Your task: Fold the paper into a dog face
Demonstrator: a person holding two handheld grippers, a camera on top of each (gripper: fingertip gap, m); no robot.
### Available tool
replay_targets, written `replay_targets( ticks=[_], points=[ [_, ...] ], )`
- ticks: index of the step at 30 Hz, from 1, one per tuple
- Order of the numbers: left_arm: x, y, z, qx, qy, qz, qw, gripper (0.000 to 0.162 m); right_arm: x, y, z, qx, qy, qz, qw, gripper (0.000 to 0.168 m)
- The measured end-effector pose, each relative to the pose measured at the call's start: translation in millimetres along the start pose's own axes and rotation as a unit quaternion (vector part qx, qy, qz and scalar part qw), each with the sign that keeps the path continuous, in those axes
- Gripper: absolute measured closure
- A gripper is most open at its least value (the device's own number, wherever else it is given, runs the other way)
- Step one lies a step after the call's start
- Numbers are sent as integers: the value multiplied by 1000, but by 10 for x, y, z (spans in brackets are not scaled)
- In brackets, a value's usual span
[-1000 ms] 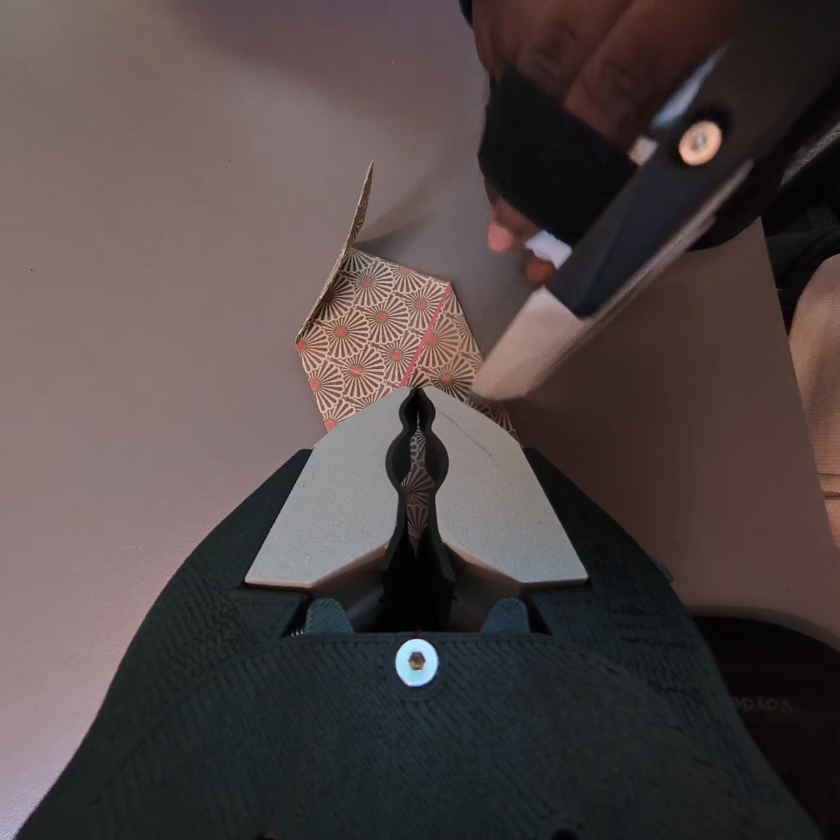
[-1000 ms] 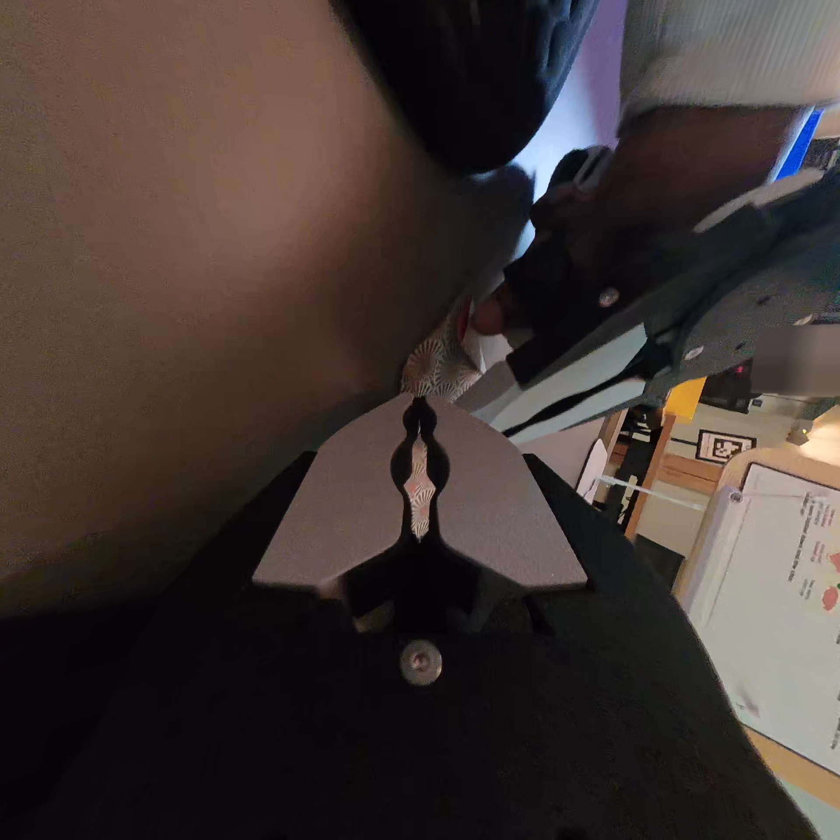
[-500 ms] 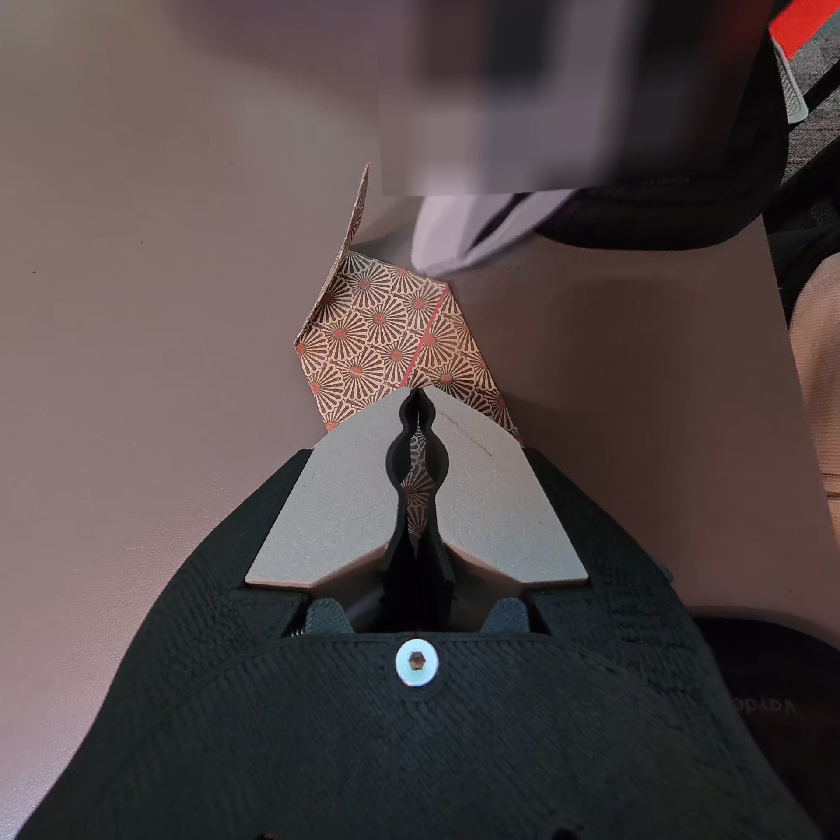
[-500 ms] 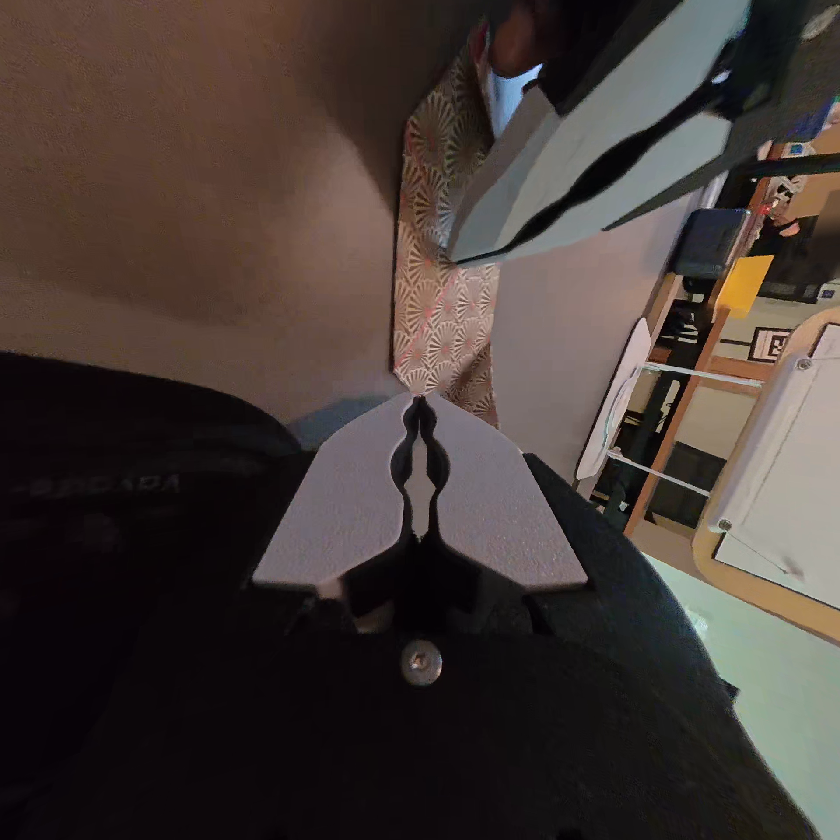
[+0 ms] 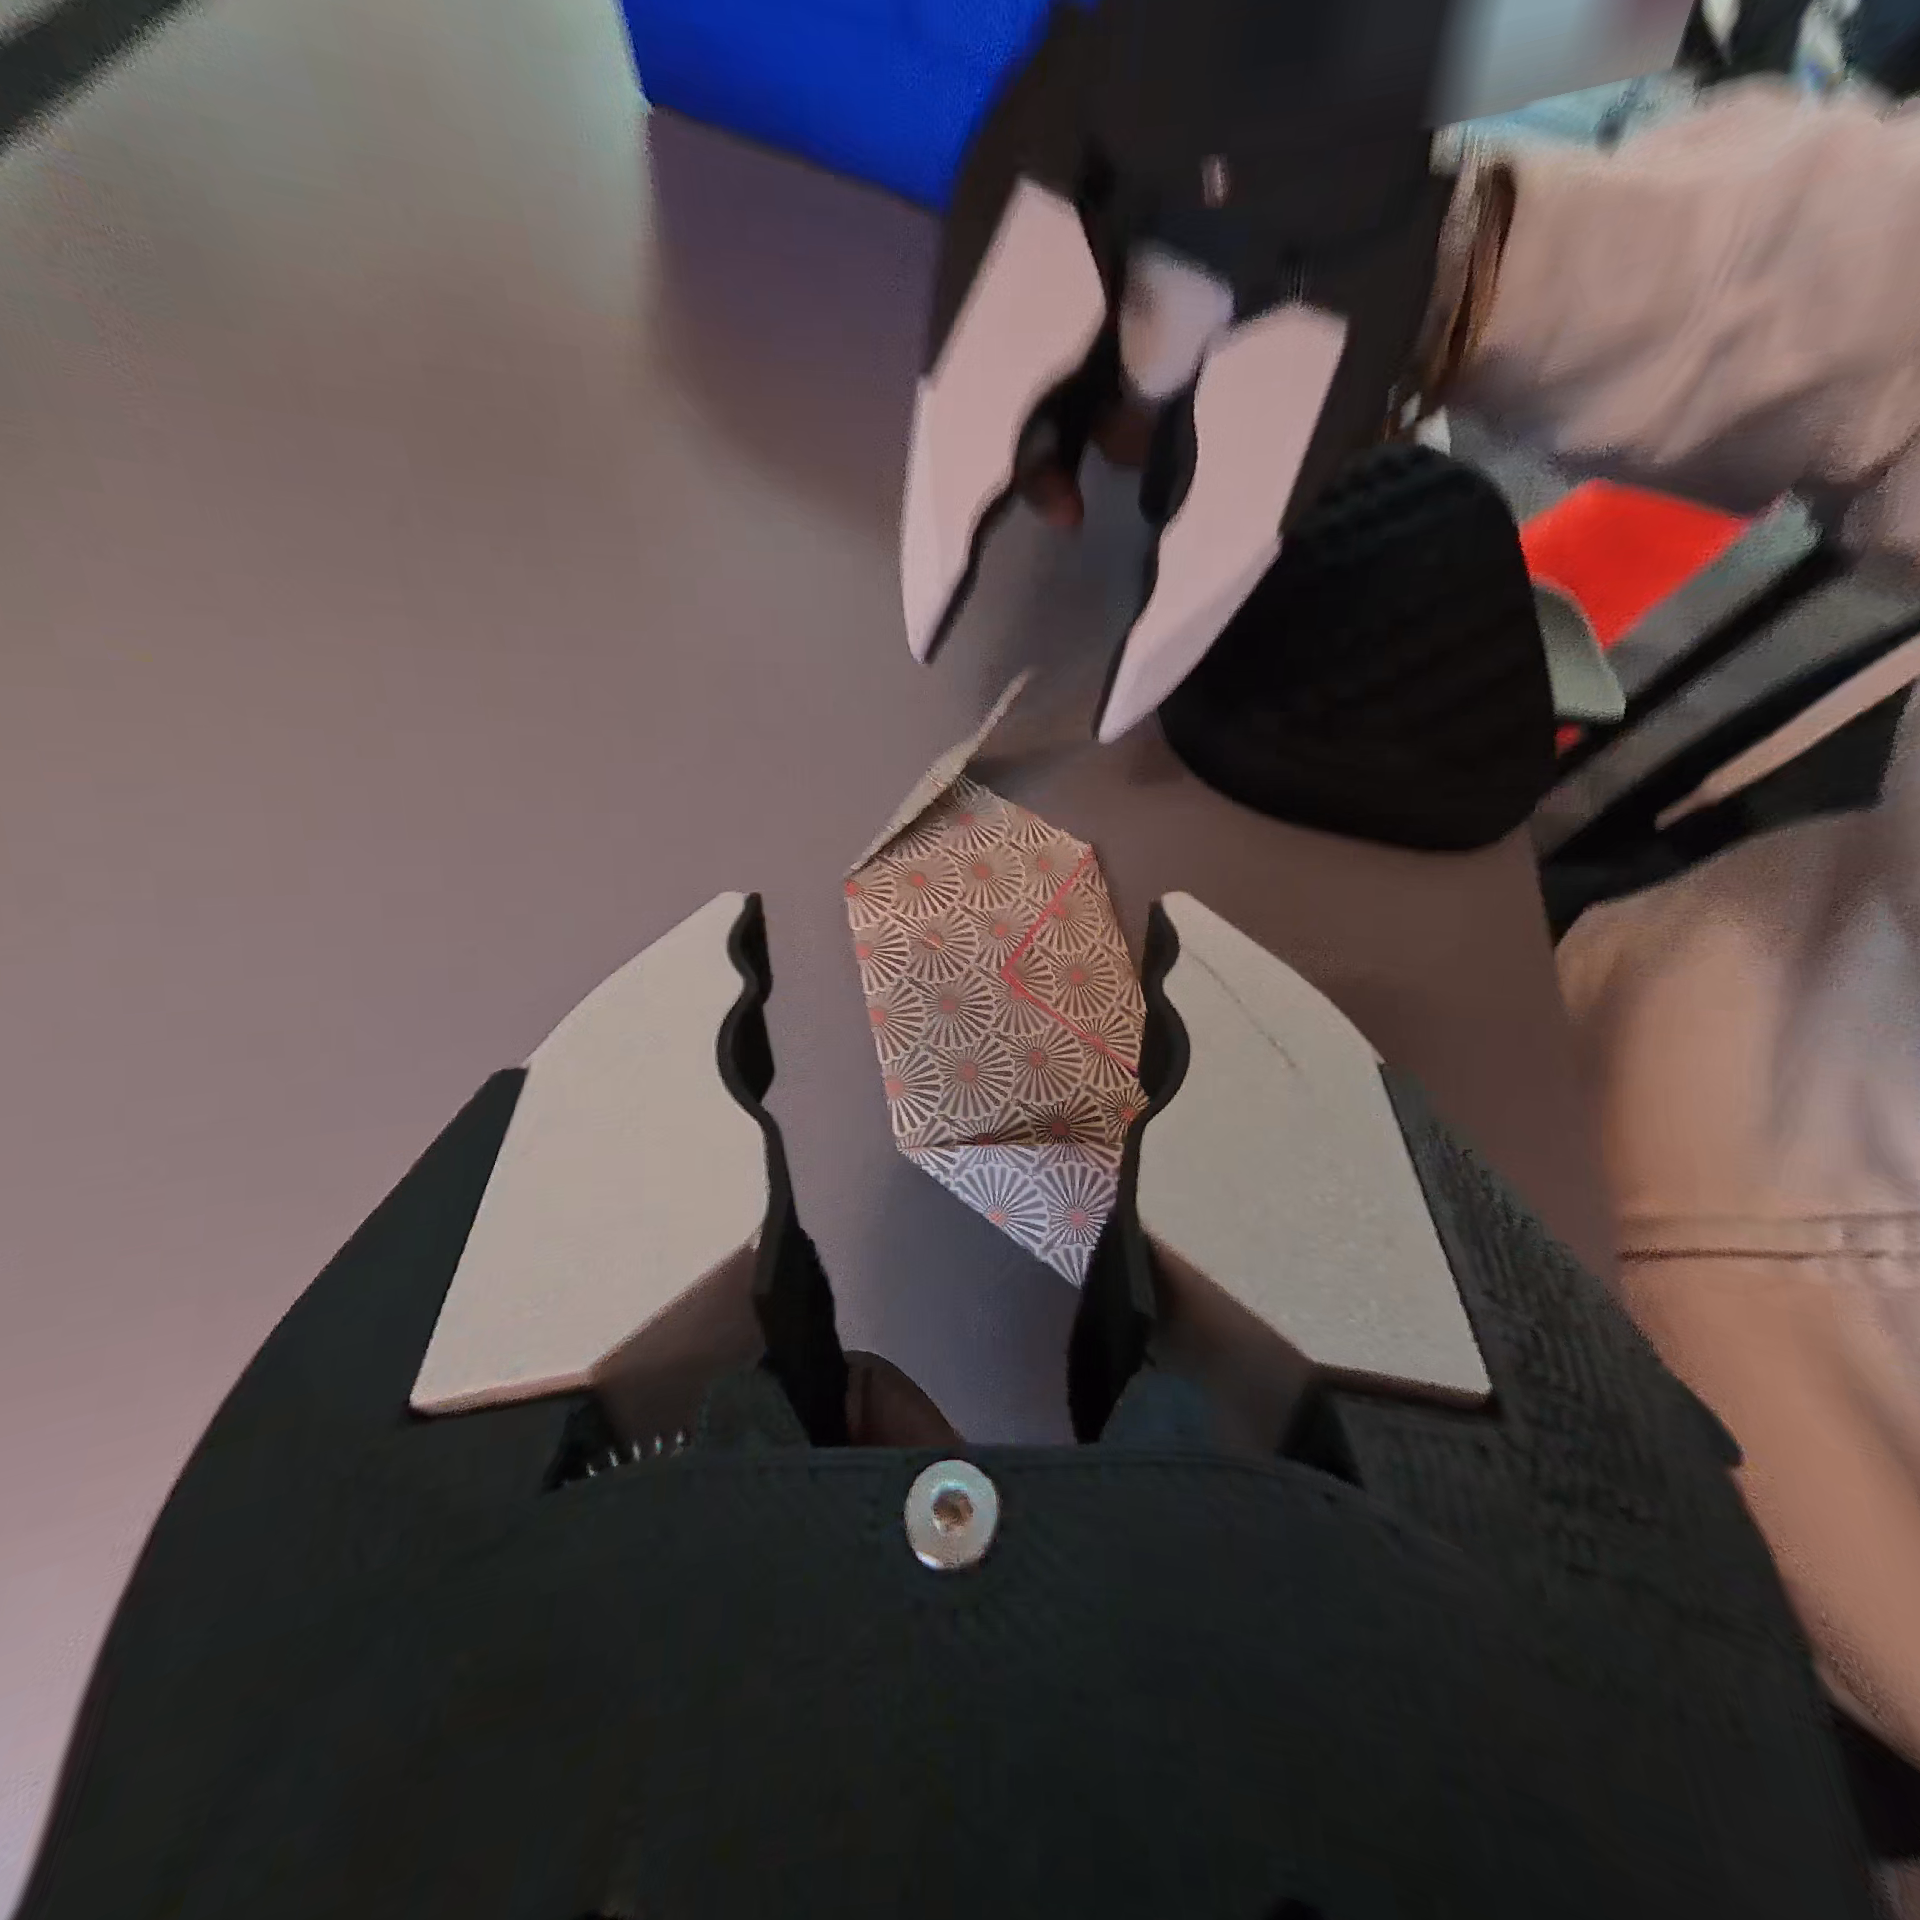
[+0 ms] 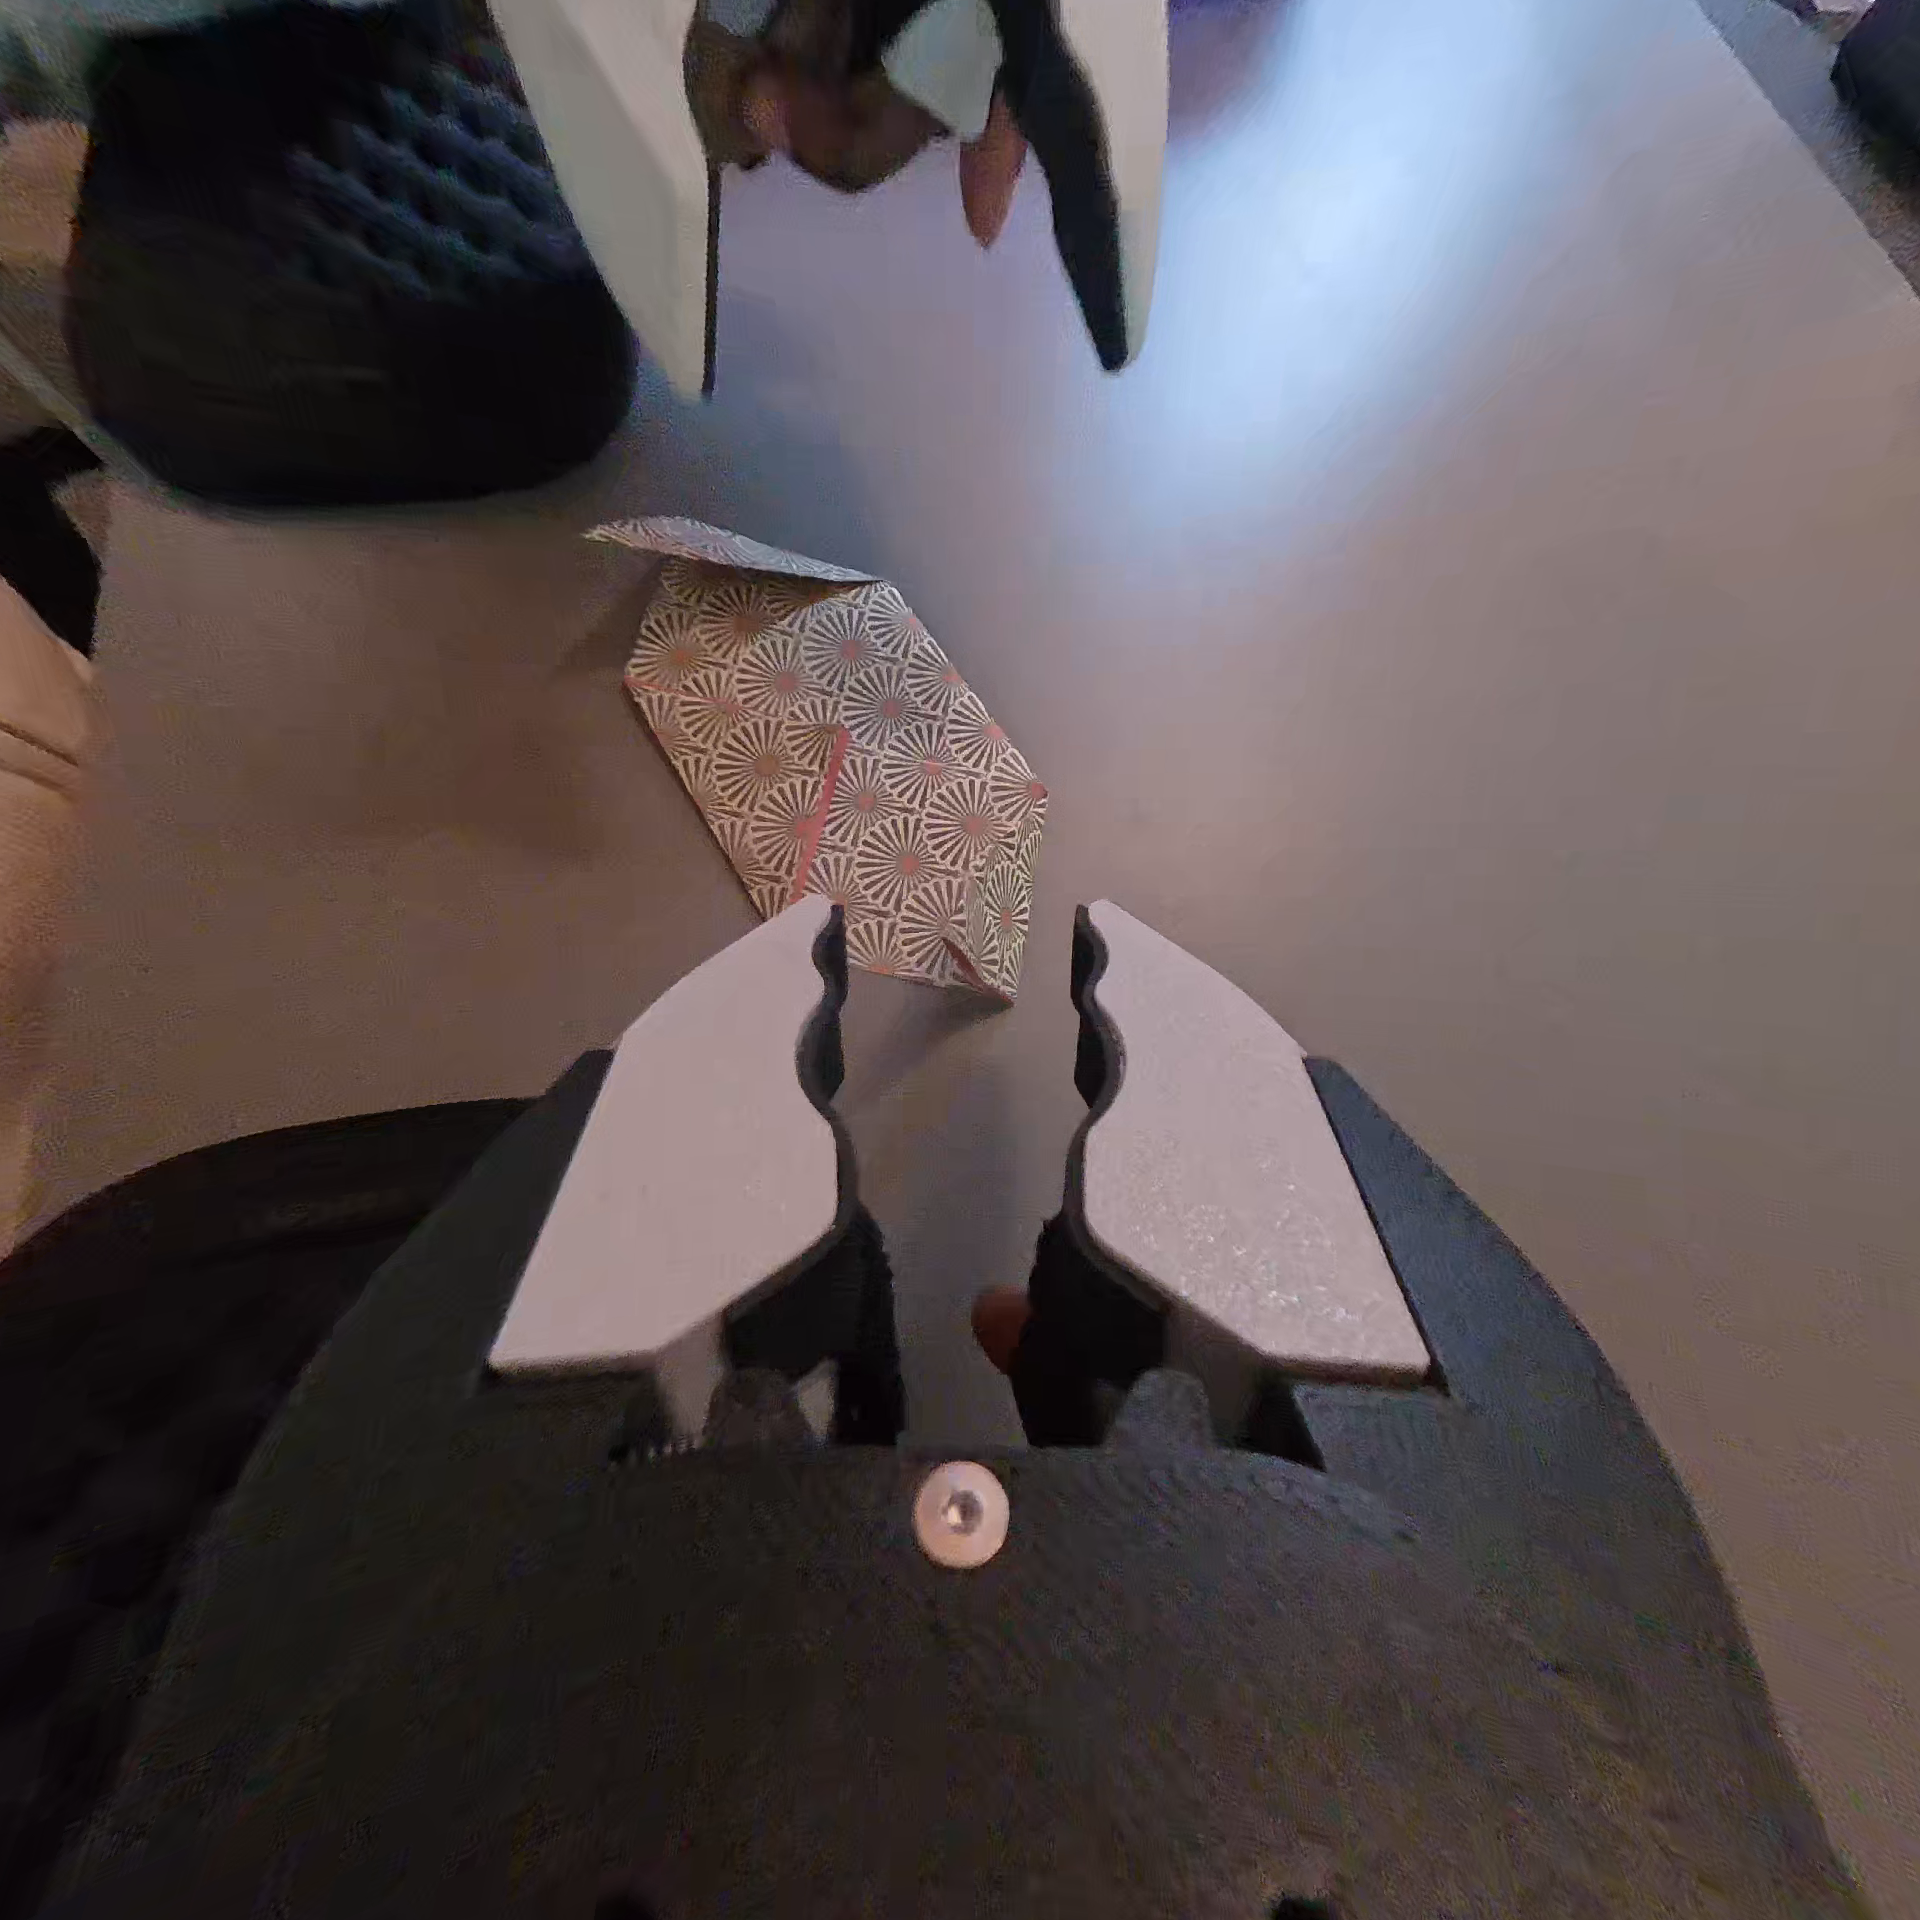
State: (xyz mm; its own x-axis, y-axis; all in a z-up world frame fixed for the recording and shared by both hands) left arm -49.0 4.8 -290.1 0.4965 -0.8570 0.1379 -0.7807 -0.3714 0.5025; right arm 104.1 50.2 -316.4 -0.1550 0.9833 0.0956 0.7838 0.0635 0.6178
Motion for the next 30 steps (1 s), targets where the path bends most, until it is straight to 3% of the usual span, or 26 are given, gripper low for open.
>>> replay_targets(
  ticks=[1,4,8,12,16,18,19,22,24,27,30],
  points=[
    [-20,90,-12,24,18,-12,999,90,3,-56,5,-12,15,8,1000,133],
    [-89,342,35,95,89,-46,990,86,-7,-183,38,-54,84,26,995,167],
    [-156,425,281,96,165,-52,980,91,-43,-102,-172,27,215,97,971,168],
    [-88,253,290,63,178,30,982,101,-90,86,-452,114,290,172,934,168],
    [54,86,137,52,157,119,979,131,-165,134,-594,123,335,205,912,166],
    [53,31,117,41,128,117,984,161,-208,128,-616,127,332,187,916,161],
    [45,36,90,47,123,122,984,162,-228,130,-612,138,318,164,924,159],
    [21,155,-7,80,109,154,979,162,-258,259,-625,248,146,8,958,119],
    [4,234,-26,69,78,152,983,162,-137,422,-660,327,-25,-113,938,97],
    [38,303,-65,34,35,152,987,162,118,499,-677,374,-199,-195,885,104],
    [80,305,-126,-1,5,150,989,162,91,312,-731,319,-217,-232,893,115]
  ],
)
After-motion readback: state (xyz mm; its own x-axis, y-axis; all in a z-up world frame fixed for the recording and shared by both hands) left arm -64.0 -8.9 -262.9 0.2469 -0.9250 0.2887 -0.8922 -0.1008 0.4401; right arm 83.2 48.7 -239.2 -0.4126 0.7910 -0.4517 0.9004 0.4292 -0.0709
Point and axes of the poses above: each gripper's, where its closed fingertips meet, y back along the fingers, z out of its underside, x = y × z across the jaws, the point moved 6 cm from there along y, back along the fingers
